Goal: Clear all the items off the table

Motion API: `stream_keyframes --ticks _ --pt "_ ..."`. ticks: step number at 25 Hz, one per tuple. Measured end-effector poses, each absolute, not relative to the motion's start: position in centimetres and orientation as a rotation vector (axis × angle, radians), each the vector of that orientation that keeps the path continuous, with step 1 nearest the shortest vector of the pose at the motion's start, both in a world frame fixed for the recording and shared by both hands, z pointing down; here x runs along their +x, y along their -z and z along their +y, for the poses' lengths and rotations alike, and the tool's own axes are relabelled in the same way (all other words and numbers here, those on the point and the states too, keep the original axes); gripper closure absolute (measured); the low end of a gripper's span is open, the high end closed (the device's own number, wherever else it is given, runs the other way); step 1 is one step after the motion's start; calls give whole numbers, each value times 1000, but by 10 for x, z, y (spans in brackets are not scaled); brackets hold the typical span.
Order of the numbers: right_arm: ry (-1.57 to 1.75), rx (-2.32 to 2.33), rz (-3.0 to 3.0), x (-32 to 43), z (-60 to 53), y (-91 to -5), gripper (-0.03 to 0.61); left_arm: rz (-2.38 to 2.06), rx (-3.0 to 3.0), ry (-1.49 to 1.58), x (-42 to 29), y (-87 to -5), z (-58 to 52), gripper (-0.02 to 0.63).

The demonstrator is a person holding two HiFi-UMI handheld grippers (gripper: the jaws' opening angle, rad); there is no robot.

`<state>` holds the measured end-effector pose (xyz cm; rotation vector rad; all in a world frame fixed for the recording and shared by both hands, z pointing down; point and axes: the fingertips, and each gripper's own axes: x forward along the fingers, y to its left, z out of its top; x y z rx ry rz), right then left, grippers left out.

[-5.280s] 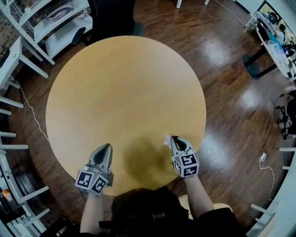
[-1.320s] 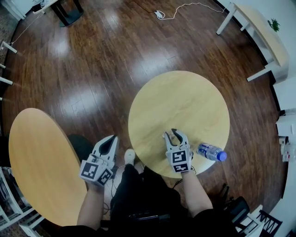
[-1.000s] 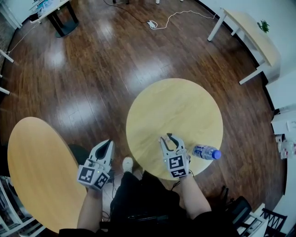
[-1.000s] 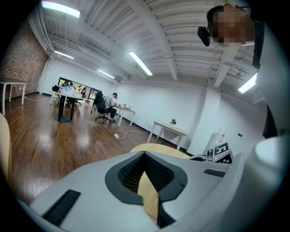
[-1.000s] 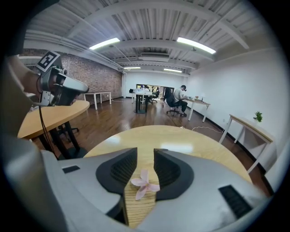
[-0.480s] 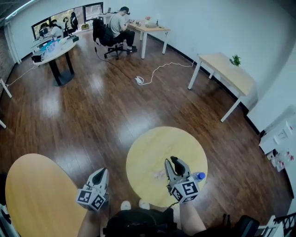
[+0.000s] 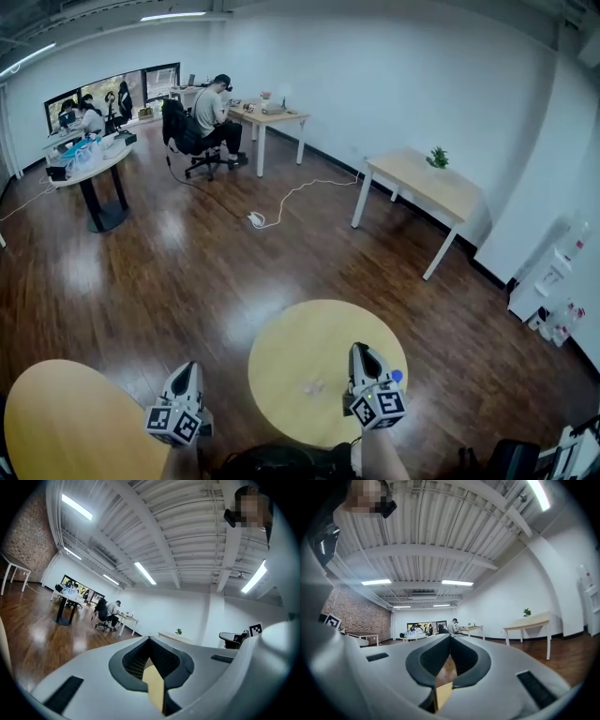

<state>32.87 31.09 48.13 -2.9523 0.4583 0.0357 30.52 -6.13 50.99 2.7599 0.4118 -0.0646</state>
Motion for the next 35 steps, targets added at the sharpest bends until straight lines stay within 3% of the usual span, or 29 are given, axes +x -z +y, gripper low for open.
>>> stream_keyframes --ticks 35 --pt "29 -2918 720 362 271 -486 577 229 2771 125 286 -502 -96 614"
